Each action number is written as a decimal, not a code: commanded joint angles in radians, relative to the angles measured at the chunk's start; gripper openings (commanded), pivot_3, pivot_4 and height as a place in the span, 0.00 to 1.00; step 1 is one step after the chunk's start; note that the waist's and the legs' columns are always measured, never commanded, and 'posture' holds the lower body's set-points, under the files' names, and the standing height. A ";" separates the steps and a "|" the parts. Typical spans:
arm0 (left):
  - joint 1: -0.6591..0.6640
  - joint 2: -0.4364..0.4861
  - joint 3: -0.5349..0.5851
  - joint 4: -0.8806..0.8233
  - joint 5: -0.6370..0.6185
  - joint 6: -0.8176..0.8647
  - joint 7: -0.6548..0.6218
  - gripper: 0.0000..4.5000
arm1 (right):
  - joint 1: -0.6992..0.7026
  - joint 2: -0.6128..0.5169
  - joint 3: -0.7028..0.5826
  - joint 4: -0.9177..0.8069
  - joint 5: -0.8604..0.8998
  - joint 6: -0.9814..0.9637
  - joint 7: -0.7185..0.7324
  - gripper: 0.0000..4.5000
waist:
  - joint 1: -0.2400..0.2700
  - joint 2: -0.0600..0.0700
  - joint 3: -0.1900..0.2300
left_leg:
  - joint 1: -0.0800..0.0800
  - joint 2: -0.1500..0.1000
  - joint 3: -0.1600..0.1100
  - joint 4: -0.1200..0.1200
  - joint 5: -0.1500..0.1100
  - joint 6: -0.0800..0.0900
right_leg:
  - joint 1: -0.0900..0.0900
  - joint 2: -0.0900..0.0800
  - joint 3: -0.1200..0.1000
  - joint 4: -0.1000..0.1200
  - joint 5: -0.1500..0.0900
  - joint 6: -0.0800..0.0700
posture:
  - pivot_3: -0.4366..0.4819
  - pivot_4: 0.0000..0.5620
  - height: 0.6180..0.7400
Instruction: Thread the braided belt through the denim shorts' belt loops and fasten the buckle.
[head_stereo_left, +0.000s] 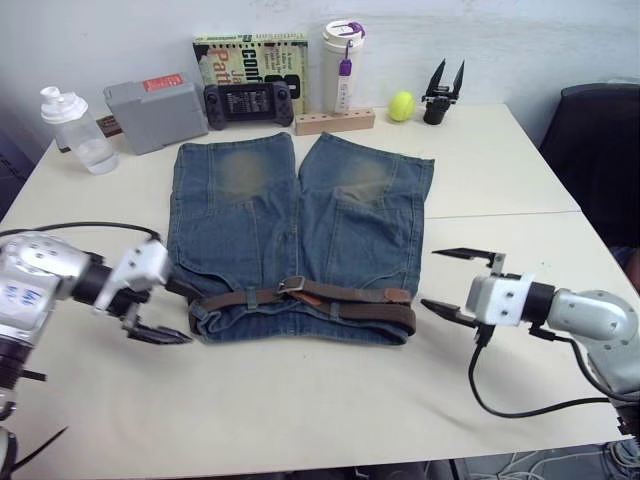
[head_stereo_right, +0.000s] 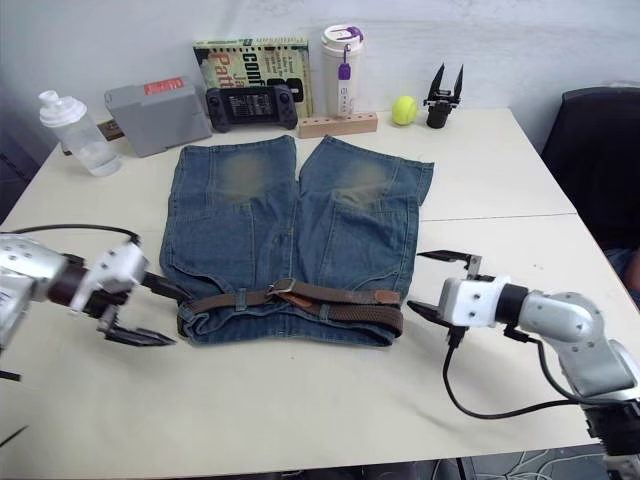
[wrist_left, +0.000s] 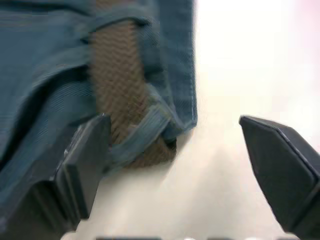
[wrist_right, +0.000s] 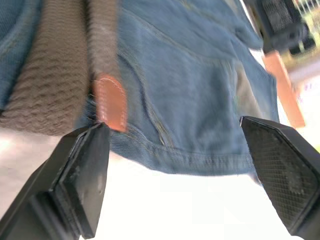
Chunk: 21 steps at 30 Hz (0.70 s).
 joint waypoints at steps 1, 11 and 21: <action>0.003 0.039 0.125 0.013 -0.109 0.178 -0.044 0.99 | -0.006 0.005 -0.104 -0.051 0.206 0.245 0.020 1.00 | 0.000 0.000 0.001 | 0.000 0.000 0.000 0.000 0.000 0.000 | 0.000 0.000 0.000 -0.001 0.000 0.000 | 0.48 0.27 0.65; 0.275 -0.216 0.552 -0.101 -0.170 0.282 0.433 0.99 | 0.089 0.013 -0.298 -0.099 0.540 0.768 0.004 1.00 | 0.000 0.002 0.006 | -0.002 0.000 -0.001 -0.002 -0.004 0.002 | 0.000 -0.001 -0.001 -0.004 0.000 0.000 | 0.48 0.27 0.65; 0.556 -0.423 0.665 -0.355 -0.188 0.233 0.598 0.99 | 0.148 0.099 -0.316 -0.094 0.436 0.712 -0.019 1.00 | 0.006 0.000 0.007 | -0.002 0.000 0.001 -0.002 -0.008 -0.005 | 0.000 -0.001 -0.001 -0.007 0.001 0.002 | 0.48 0.27 0.65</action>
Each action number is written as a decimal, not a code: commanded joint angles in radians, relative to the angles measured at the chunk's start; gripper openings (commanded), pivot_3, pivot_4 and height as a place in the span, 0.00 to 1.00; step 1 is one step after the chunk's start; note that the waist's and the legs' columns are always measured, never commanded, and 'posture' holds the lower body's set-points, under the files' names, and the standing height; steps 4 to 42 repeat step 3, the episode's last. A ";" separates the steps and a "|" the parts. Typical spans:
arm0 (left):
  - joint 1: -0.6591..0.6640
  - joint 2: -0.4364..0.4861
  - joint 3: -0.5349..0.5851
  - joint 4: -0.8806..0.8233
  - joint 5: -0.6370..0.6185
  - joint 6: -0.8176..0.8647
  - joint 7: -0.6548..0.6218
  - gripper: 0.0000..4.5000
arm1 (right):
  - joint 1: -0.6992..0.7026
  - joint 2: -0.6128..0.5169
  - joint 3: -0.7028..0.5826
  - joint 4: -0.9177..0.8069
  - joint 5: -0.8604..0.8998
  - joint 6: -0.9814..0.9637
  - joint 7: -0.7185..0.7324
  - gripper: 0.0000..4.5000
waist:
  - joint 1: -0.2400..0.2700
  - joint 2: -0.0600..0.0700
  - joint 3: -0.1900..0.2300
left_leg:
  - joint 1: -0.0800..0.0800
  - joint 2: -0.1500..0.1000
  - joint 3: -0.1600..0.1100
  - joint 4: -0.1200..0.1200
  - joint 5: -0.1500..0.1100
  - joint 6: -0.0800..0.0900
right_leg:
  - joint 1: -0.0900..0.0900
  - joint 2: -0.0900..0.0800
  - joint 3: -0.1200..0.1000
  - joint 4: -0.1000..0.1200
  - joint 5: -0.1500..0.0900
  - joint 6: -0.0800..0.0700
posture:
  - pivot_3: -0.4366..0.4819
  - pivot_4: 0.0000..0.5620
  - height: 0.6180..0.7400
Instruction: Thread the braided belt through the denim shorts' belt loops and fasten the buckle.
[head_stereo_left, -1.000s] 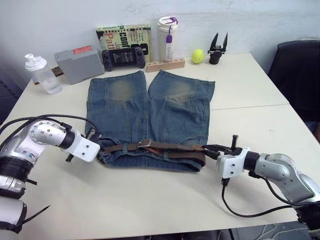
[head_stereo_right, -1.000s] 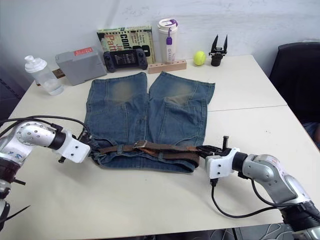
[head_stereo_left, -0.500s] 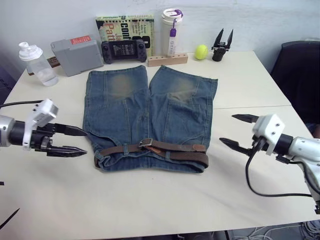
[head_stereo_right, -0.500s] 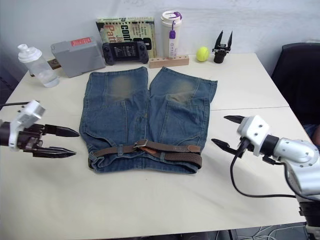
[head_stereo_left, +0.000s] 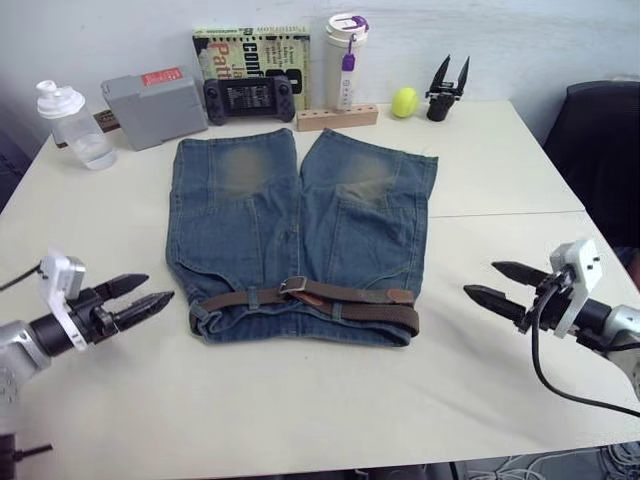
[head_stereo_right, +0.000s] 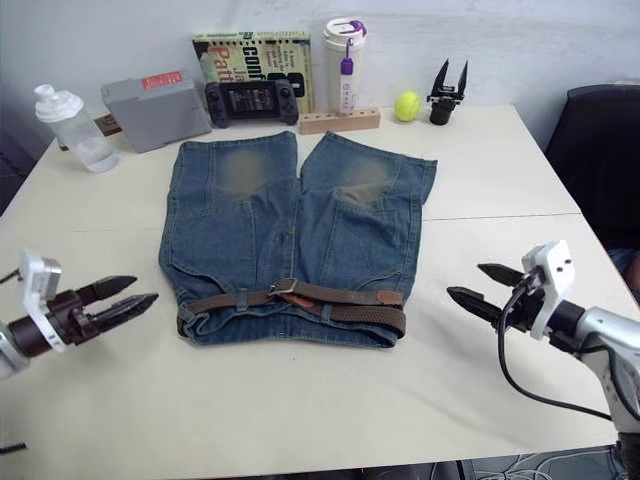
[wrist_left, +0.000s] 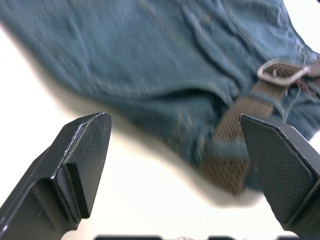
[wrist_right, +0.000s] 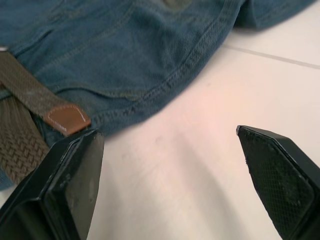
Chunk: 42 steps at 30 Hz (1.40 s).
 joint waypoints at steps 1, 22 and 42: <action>0.030 -0.021 0.036 -0.067 -0.004 -0.043 0.030 0.99 | -0.012 0.015 -0.007 -0.022 -0.037 -0.046 0.003 1.00 | 0.002 0.000 0.000 | 0.000 0.000 0.000 0.000 0.000 0.000 | 0.000 0.000 0.000 0.000 0.000 0.000 | 0.48 0.27 0.65; 0.054 -0.033 0.021 -0.081 0.014 -0.078 0.035 0.99 | -0.021 0.025 -0.002 -0.019 -0.050 -0.054 0.006 1.00 | 0.003 0.000 0.000 | 0.000 0.000 0.000 0.000 0.000 0.000 | 0.000 0.000 0.000 0.000 0.000 0.000 | 0.48 0.27 0.65; 0.054 -0.033 0.021 -0.081 0.014 -0.078 0.035 0.99 | -0.021 0.025 -0.002 -0.019 -0.050 -0.054 0.006 1.00 | 0.003 0.000 0.000 | 0.000 0.000 0.000 0.000 0.000 0.000 | 0.000 0.000 0.000 0.000 0.000 0.000 | 0.48 0.27 0.65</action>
